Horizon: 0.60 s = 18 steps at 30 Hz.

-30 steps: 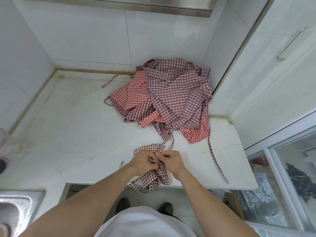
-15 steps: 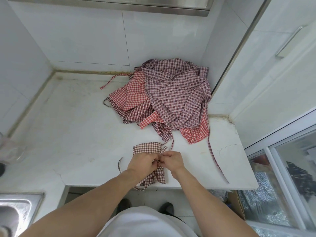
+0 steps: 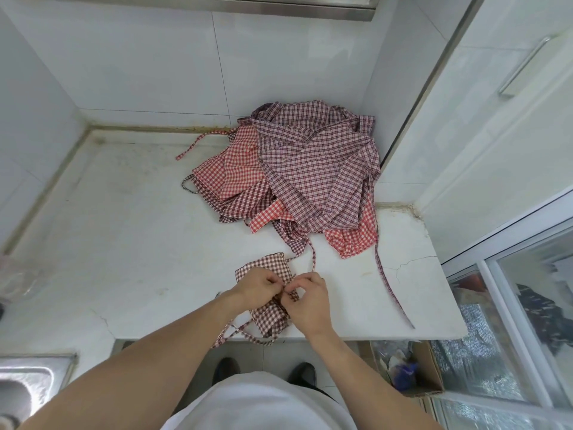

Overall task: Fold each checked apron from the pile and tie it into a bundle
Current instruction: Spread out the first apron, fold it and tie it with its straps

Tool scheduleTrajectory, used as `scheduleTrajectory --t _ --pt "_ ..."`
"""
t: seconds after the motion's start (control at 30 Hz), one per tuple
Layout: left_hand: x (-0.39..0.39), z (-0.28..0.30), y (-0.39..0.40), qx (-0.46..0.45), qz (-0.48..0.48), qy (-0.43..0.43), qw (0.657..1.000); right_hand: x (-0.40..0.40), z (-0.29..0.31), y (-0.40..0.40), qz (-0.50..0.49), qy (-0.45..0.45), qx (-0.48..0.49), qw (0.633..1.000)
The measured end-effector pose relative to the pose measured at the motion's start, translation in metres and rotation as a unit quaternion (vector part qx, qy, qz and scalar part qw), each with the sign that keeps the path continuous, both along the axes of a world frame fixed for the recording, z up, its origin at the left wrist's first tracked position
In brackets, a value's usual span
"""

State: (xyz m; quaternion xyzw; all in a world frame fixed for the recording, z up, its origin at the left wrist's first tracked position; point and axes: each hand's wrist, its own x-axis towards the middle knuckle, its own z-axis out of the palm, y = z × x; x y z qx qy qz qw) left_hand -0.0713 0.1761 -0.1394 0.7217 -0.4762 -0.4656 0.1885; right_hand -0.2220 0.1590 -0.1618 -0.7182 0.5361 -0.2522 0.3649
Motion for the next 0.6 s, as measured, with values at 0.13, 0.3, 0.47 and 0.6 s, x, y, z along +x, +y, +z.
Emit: scheduleTrajectory --t 0.13,0.3,0.47,0.6 --pt "0.0002 0.0018 -0.0027 0.032 0.021 0.031 0.999 -0.0036 -0.0045 0.0024 -0.006 0.001 -0.01 1.0" --pt "0.0001 0.0017 -0.0034 0.038 0.013 0.027 0.999 -0.0048 -0.0076 0.0027 -0.003 -0.007 0.003 1.0" --pt "-0.0033 0.0031 -0.0053 0.029 -0.002 0.01 1.0 -0.0051 -0.0078 0.0033 -0.012 -0.016 0.001 1.0" --pt "-0.0033 0.0053 -0.0058 0.033 0.007 0.015 0.999 -0.0055 -0.0085 0.0025 -0.01 -0.007 -0.031 0.999"
